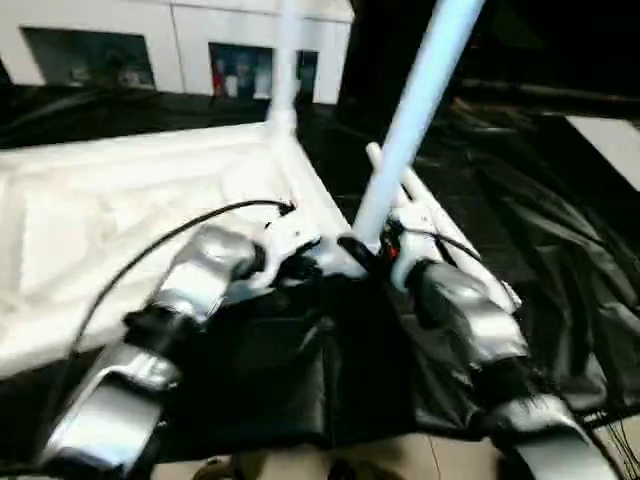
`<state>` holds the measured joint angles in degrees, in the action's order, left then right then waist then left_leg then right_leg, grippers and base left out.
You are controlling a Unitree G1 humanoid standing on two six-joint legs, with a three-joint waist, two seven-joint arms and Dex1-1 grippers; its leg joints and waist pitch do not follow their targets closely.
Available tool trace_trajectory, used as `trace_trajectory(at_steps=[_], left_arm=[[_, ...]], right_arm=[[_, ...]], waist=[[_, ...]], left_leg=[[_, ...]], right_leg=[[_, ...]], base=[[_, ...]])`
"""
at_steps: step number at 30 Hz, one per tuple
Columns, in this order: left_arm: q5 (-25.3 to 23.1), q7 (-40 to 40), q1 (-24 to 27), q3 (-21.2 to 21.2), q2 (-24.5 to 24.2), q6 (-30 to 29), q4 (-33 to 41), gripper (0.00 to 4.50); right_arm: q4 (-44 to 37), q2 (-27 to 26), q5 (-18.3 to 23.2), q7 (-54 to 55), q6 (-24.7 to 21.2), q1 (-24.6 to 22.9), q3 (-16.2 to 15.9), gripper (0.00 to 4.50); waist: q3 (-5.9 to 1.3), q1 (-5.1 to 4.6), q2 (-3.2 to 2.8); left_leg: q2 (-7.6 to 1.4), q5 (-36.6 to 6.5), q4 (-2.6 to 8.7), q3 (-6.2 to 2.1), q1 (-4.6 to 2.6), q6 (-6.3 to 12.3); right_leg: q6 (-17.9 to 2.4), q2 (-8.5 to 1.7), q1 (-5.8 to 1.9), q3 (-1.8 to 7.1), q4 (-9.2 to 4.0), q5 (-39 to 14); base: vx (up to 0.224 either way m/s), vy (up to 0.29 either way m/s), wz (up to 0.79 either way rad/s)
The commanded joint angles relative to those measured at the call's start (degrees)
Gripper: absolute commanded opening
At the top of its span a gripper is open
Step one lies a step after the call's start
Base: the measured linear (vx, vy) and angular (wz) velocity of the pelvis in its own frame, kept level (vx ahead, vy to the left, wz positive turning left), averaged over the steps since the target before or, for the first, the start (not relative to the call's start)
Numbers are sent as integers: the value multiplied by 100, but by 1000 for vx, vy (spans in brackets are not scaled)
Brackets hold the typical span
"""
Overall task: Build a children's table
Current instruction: Rotate leg to tighten
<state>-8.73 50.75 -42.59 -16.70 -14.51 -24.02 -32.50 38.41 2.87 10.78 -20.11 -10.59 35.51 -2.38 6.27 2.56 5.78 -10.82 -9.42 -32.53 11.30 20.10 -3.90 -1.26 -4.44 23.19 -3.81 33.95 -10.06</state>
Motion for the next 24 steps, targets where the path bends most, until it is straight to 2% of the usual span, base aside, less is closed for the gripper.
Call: trace_trajectory(at_steps=[1,2,3,4,5,8,9,11,12,13,15,16,17,18,19,20,21,22,23,24], left_arm=[[79,-271,-7,-49,316,-144,-150,0],[52,-417,-67,-12,401,-171,-252,0],[20,-499,-114,-11,436,-145,-329,0],[15,-509,-120,-11,440,-141,-339,0],[-27,-586,-180,-11,475,-129,-423,0],[-32,-623,-205,1,487,-166,-436,0],[-38,-650,-207,6,477,-191,-426,0],[-33,-637,-201,-2,455,-176,-415,0],[-31,-629,-197,-7,445,-168,-409,0],[-30,-582,-181,-28,413,-136,-388,0],[-14,-473,-157,-69,363,-50,-361,0],[-13,-327,-116,-121,290,34,-302,0],[-14,-308,-110,-128,280,45,-293,0],[4,-138,-50,-171,195,43,-195,0],[35,33,0,-210,124,214,-123,0],[57,136,31,-228,79,271,-72,0],[89,295,81,-254,3,337,9,0],[107,417,117,-276,-66,442,57,0],[128,596,166,-307,-171,686,98,0],[141,652,182,-312,-202,688,126,0]], right_arm=[[789,-172,-36,532,-259,-5,70,265],[1018,-302,-4,693,-199,174,176,265],[1157,-386,-2,772,-157,305,207,265],[1175,-397,-2,783,-151,323,210,265],[1352,-488,-70,841,-62,479,210,265],[1476,-514,-172,803,56,564,143,265],[1534,-537,-106,536,165,601,187,265],[1543,-535,-37,416,215,622,255,265],[1547,-534,-4,370,238,632,291,321],[1475,-491,28,218,248,613,295,335],[1410,-405,31,1,289,597,273,335],[1262,-208,-103,-287,372,515,103,342],[1243,-181,-122,-324,384,504,79,355],[962,73,-183,-808,355,342,-112,368],[730,259,-178,-1132,332,206,-214,378],[580,376,-171,-1358,325,116,-269,378],[322,573,-146,-1742,315,-40,-348,378],[120,724,-121,-2024,306,-160,-395,378],[-138,923,-96,-2379,297,-312,-438,378],[-212,972,-77,-2460,290,-349,-444,378]], waist=[[-289,-6,-73],[-300,-36,-79],[-305,-39,-47],[-308,-45,-78],[-311,-57,-80],[-317,-63,-85],[-322,-44,-56],[-315,-42,-50],[-314,-38,-51],[-315,-37,-56],[-323,-27,-44],[-327,-21,-48],[-334,-2,-46],[-352,21,-45],[-361,31,-44],[-370,63,-65],[-378,71,-46],[-387,100,-33],[-412,131,-40],[-421,131,-22]], left_leg=[[-235,-2260,417,-234,-101,-145],[-237,-2309,435,-252,-84,-156],[-244,-2292,442,-249,-70,-144],[-248,-2307,452,-253,-79,-133],[-250,-2323,458,-246,-74,-126],[-256,-2273,478,-244,-51,-119],[-254,-2226,467,-223,-64,-67],[-255,-2228,465,-216,-65,-19],[-256,-2225,466,-213,-68,-11],[-256,-2228,465,-212,-70,-8],[-258,-2150,465,-205,-57,43],[-260,-2097,466,-205,-51,56],[-268,-2028,467,-204,-50,67],[-273,-1797,457,-177,-41,121],[-276,-1694,445,-161,-30,155],[-284,-1527,441,-155,-22,227],[-280,-1462,433,-147,-19,273],[-285,-1299,418,-138,-8,358],[-285,-1136,392,-107,-40,452],[-272,-938,379,-90,-23,536]], right_leg=[[-505,-485,-88,249,-615,-3603],[-472,-473,-100,235,-616,-3506],[-458,-474,-111,238,-620,-3437],[-486,-473,-101,235,-607,-3310],[-510,-468,-100,241,-604,-3179],[-570,-462,-127,240,-582,-2927],[-602,-476,-112,262,-580,-2852],[-609,-478,-108,268,-592,-2890],[-617,-480,-103,271,-594,-2889],[-626,-477,-103,272,-594,-2888],[-652,-478,-122,274,-590,-2837],[-667,-484,-129,277,-586,-2793],[-670,-483,-141,275,-584,-2718],[-798,-466,-158,286,-540,-2307],[-839,-467,-167,299,-514,-2116],[-922,-462,-188,301,-488,-1827],[-930,-444,-202,295,-471,-1717],[-1015,-448,-226,298,-438,-1484],[-1092,-439,-219,311,-418,-1213],[-1239,-428,-230,310,-370,-901]], base=[[0,0,0],[0,0,0],[0,0,0],[0,0,0],[0,0,0],[0,0,0],[0,0,0],[0,0,0],[0,0,0],[0,0,0],[0,0,0],[0,0,0],[0,0,0],[0,0,0],[0,0,0],[0,0,0],[51,-11,3],[64,-16,4],[97,-32,8],[68,-26,7]])
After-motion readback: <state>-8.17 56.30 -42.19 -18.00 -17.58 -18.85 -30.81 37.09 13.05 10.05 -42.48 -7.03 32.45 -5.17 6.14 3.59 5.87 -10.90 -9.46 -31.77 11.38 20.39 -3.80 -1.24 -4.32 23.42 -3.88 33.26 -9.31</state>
